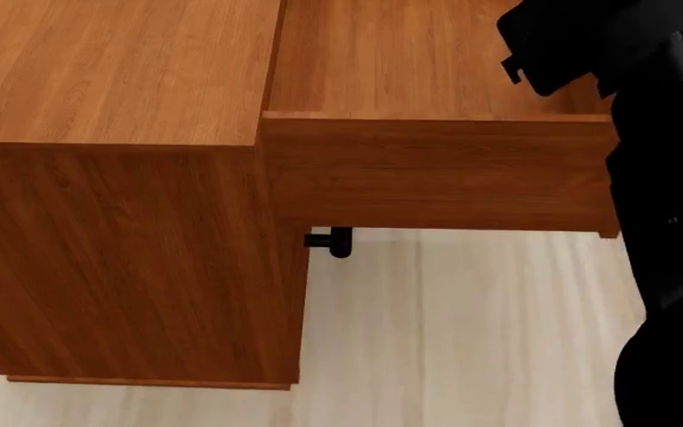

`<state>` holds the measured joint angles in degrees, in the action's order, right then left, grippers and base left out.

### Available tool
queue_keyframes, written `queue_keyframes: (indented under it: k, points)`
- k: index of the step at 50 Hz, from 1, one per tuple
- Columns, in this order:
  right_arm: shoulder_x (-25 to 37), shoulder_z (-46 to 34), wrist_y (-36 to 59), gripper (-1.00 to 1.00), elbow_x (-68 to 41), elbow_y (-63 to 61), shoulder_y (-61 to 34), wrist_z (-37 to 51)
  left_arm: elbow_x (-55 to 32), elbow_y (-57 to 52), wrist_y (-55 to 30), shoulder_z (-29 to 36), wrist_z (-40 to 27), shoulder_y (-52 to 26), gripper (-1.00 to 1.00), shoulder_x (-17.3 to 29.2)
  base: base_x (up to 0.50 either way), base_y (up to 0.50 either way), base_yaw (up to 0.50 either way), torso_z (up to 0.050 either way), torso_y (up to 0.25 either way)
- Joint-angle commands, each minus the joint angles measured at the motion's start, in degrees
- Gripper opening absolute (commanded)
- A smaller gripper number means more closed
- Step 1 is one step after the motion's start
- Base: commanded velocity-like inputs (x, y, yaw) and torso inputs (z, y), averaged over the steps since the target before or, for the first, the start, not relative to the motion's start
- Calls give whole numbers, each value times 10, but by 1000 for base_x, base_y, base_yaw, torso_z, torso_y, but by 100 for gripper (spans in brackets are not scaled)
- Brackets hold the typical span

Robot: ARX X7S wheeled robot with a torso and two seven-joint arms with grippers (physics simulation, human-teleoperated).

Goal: Close the bottom drawer of the cabinet and open the top drawer.

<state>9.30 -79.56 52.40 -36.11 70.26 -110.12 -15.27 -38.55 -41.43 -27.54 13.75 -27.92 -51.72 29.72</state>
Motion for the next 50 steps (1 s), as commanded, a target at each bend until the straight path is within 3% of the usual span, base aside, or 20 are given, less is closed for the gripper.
queue_keyframes:
  k: [1, 38, 50]
  points:
    - [3, -31, 2, 100, 23, 18, -23, 0, -6, -3, -4, -2, -4, -7, 100, 1, 0, 0, 0, 0, 0]
    - [65, -13, 115, 100, 3, -169, -114, 35, -32, -23, -21, -10, -20, -27, 100, 8, 0, 0, 0, 0, 0]
    - [135, 42, 191, 100, -43, -321, -136, 100, -40, -26, -28, -10, -25, -39, 100, 8, 0, 0, 0, 0, 0]
